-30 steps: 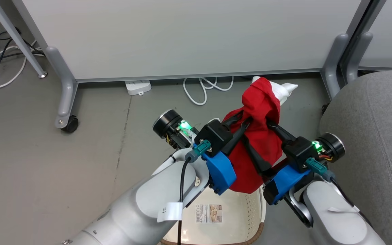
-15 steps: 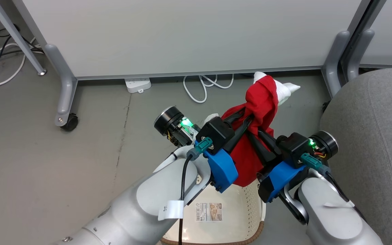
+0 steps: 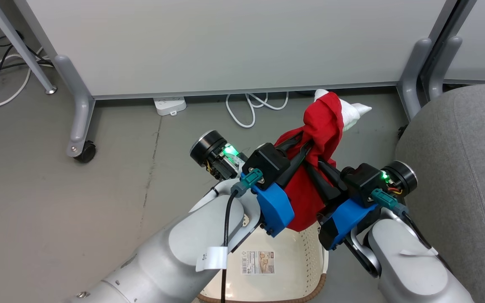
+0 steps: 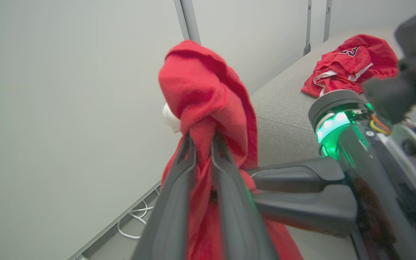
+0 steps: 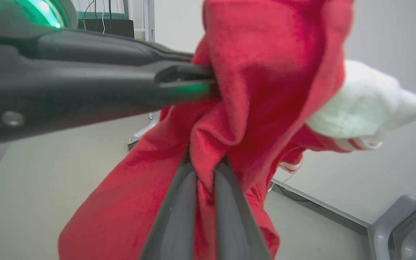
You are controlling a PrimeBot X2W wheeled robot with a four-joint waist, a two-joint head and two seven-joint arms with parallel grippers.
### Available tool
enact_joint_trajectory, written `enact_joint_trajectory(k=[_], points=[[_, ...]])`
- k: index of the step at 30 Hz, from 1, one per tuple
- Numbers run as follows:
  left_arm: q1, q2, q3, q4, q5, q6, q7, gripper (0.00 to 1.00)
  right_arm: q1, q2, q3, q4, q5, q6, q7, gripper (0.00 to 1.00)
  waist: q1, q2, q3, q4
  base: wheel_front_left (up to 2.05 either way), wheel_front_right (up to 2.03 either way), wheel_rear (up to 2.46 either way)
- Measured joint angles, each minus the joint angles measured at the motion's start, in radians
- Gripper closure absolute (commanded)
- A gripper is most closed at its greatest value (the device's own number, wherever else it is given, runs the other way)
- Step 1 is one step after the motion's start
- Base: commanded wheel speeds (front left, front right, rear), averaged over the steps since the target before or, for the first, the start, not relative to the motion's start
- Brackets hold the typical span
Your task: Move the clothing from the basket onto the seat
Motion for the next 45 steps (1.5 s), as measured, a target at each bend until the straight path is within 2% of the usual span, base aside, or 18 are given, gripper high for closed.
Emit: enact_joint_trajectory(k=[7, 8, 9, 15, 26, 45], points=[[0.0, 0.0, 0.001, 0.002, 0.0, 0.0, 0.0, 1.0, 0.0, 0.0, 0.001, -0.002, -0.002, 0.0, 0.0, 1.0, 0.0, 0.0, -0.001, -0.002, 0.0, 0.0, 0.0], [0.0, 0.0, 0.003, 0.002, 0.001, 0.006, 0.0, 0.55, 0.0, -0.002, 0.001, -0.003, -0.002, 0.0, 0.0, 1.0, 0.0, 0.0, -0.001, -0.002, 0.0, 0.0, 0.0], [0.0, 0.0, 0.003, 0.002, 0.002, 0.01, 0.0, 0.0, 0.0, -0.002, 0.001, -0.003, -0.002, 0.0, 0.0, 1.0, 0.0, 0.0, 0.0, -0.003, 0.0, 0.0, 0.0], [0.0, 0.0, 0.007, 0.001, 0.01, 0.014, 0.0, 0.0, 0.0, -0.005, -0.002, -0.003, -0.002, 0.0, 0.0, 1.0, -0.0001, 0.0, 0.0, -0.004, 0.0, 0.0, 0.0], [0.0, -0.001, 0.021, 0.005, 0.029, 0.018, 0.0, 0.0, 0.007, 0.001, -0.068, -0.017, -0.005, 0.0, 0.0, 1.0, 0.0, 0.0, 0.015, -0.036, 0.0, 0.0, 0.0], [-0.013, 0.013, 0.065, -0.026, 0.1, -0.009, 0.0, 0.0, 0.005, -0.031, -0.354, -0.135, -0.042, 0.0, 0.0, 1.0, 0.0, 0.0, 0.125, -0.212, 0.0, 0.0, 0.0]])
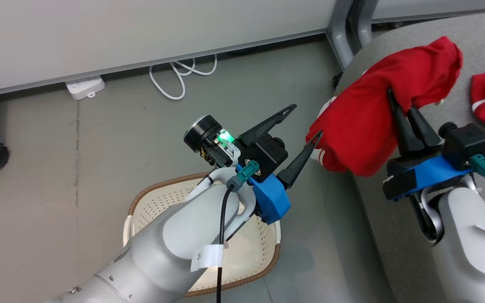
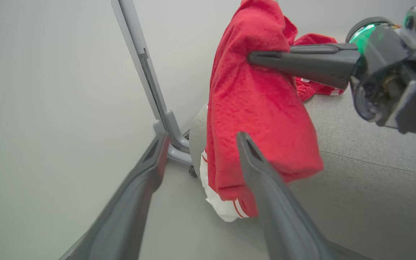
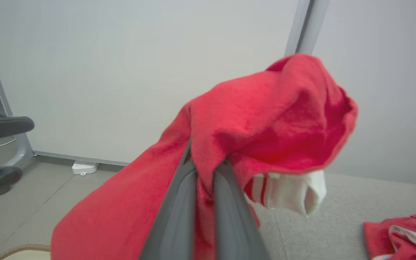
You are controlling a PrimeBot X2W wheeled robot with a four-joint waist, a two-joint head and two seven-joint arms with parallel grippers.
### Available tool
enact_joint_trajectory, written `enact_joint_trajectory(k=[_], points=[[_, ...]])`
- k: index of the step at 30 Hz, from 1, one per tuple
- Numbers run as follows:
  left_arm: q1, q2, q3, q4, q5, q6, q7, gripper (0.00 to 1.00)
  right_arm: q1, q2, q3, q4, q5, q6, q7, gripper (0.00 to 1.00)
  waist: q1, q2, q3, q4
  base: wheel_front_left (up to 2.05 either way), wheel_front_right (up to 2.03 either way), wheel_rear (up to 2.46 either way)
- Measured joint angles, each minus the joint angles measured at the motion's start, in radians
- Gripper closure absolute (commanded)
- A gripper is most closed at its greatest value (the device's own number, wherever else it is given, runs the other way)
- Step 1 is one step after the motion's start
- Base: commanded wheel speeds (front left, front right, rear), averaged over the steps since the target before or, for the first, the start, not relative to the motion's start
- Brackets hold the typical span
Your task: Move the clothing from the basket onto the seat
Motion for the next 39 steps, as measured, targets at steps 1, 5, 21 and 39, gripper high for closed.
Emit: enact_joint_trajectory(k=[1, 5, 21, 39], points=[[0.0, 0.0, 0.0, -0.002, 0.002, -0.002, 0.0, 0.0, 0.003, -0.001, -0.016, -0.008, -0.001, 0.0, 0.0, 1.0, 0.0, 0.0, 0.005, -0.011, 0.0, 0.0, 0.0], [0.0, -0.001, -0.002, -0.005, 0.012, -0.009, 0.0, 0.0, 0.019, -0.003, -0.074, -0.041, -0.008, 0.0, 0.0, 1.0, 0.0, 0.0, 0.024, -0.055, 0.0, 0.0, 0.0], [0.004, -0.005, -0.026, 0.001, 0.043, -0.037, 0.0, 0.0, 0.141, 0.024, -0.231, -0.127, -0.017, 0.0, 0.0, 1.0, 0.0, 0.0, 0.079, -0.176, 0.0, 0.0, 0.0], [-0.002, -0.007, -0.019, 0.004, 0.06, -0.042, 0.0, 0.0, 0.092, 0.009, -0.226, -0.158, -0.034, 0.0, 0.0, 1.0, -0.0001, 0.0, 0.107, -0.187, 0.0, 0.0, 0.0]])
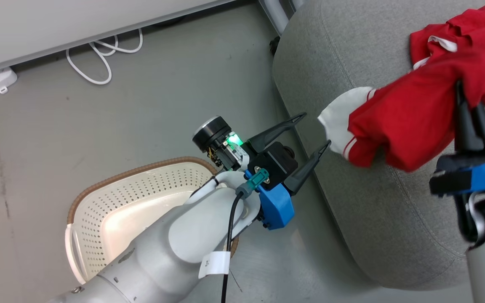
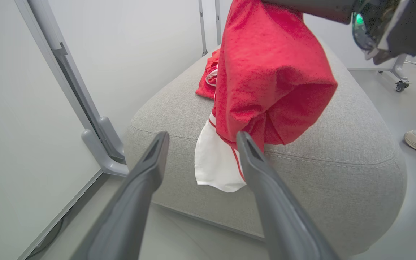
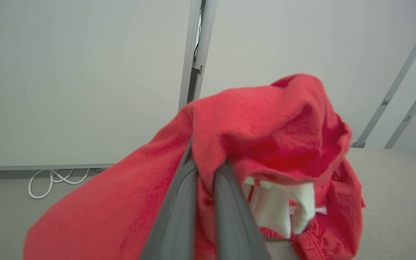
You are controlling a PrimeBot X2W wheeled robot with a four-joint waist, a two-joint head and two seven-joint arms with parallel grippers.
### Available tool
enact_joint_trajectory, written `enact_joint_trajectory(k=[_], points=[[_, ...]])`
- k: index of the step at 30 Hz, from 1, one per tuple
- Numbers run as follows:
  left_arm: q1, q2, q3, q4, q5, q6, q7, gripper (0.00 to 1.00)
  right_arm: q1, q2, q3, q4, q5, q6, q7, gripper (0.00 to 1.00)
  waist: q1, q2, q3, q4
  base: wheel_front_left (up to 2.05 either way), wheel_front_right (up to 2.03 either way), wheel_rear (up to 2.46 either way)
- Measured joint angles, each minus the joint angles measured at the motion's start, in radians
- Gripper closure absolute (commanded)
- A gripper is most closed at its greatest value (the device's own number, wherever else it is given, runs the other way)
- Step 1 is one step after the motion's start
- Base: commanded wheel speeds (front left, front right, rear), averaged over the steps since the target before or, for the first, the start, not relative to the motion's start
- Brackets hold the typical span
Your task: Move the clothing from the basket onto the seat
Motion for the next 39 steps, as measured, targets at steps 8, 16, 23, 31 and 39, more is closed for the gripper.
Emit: enact_joint_trajectory(k=[8, 16, 23, 31, 39], points=[[-0.042, 0.013, 0.014, -0.007, 0.016, 0.012, 0.0, 0.0, -0.185, -0.115, -0.03, -0.057, 0.011, 0.0, 0.0, 1.0, 0.0, 0.0, 0.067, -0.002, 0.0, 0.0, 0.0], [-0.094, 0.044, 0.012, -0.02, 0.042, 0.019, 0.005, 0.0, -0.372, -0.236, -0.165, -0.072, 0.018, 0.0, 0.0, 1.0, 0.0001, 0.0, 0.164, -0.005, 0.0, 0.0, 0.0], [-0.144, 0.073, 0.007, -0.056, 0.063, 0.029, 0.02, 0.0, -0.47, -0.347, -0.325, 0.029, 0.02, 0.0, 0.0, 1.0, 0.0001, 0.0, 0.267, -0.003, 0.0, 0.0, 0.0], [-0.165, 0.089, -0.003, -0.088, 0.072, 0.031, 0.031, 0.0, -0.457, -0.354, -0.395, 0.208, -0.021, 0.0, 0.0, 1.0, 0.0001, 0.0, 0.345, 0.004, 0.0, 0.0, 0.0], [-0.176, 0.118, -0.008, -0.121, 0.074, 0.041, 0.05, 0.0, -0.474, -0.295, -0.411, 0.386, -0.079, 0.0, 0.0, 1.0, 0.0001, 0.0, 0.382, 0.008, 0.0, 0.0, 0.0]])
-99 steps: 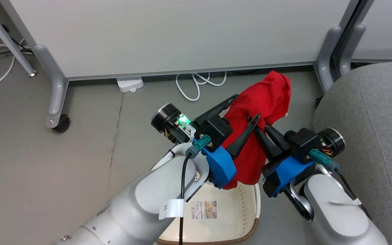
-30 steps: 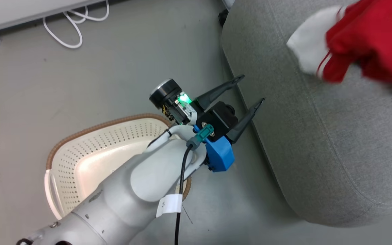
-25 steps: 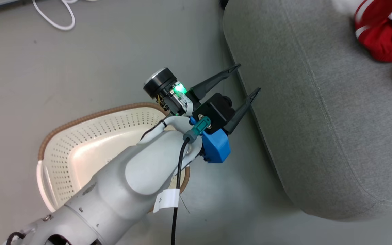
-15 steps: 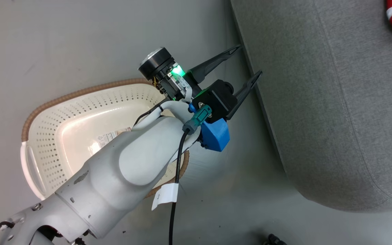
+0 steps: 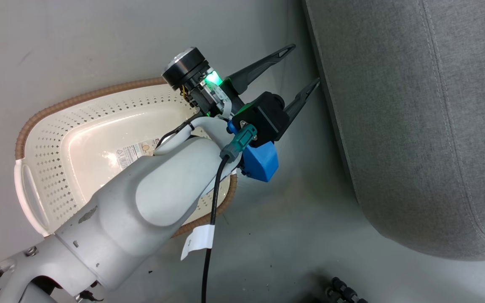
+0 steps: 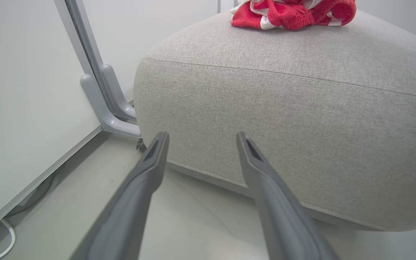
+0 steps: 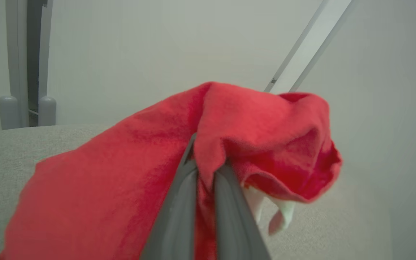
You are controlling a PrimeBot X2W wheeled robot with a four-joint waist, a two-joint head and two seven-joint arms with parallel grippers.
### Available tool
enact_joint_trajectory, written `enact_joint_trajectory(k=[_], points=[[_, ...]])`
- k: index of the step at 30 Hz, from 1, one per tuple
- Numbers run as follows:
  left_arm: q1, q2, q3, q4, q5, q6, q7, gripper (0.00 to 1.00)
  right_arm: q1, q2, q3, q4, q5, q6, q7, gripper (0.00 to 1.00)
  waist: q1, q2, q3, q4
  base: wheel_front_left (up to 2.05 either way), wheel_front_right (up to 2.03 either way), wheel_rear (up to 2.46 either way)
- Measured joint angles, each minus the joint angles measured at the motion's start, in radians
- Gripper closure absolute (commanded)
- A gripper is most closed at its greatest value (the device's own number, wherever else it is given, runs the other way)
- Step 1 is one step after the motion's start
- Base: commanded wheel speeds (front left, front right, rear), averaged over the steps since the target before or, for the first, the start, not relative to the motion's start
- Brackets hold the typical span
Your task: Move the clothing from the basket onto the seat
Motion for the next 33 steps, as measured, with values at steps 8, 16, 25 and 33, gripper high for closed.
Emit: enact_joint_trajectory(k=[8, 16, 25, 33], points=[[-0.004, 0.025, -0.003, -0.024, 0.0, 0.007, 0.016, 0.0, -0.026, 0.032, 0.004, 0.107, -0.009, 0.0, 0.0, 0.86, 0.0, 0.0, 0.015, -0.003, 0.0, 0.0, 0.0], [0.002, 0.025, -0.009, -0.032, -0.01, 0.019, 0.01, 0.0, 0.037, 0.037, 0.005, 0.067, 0.026, 0.0, 0.0, 0.0, 0.0, 0.0, -0.026, -0.006, 0.0, 0.0, 0.0], [0.076, 0.007, 0.01, -0.004, -0.055, 0.038, -0.034, 0.0, 0.225, 0.085, -0.015, -0.109, 0.045, 0.0, 0.0, 0.0, -0.0001, 0.0, -0.136, -0.015, 0.0, 0.0, 0.0], [0.172, 0.001, 0.116, -0.012, -0.099, 0.081, -0.05, 0.0, 0.334, 0.159, 0.127, -0.3, 0.029, 0.0, 0.0, 0.0, -0.0001, 0.0, -0.276, -0.002, 0.0, 0.0, 0.0]])
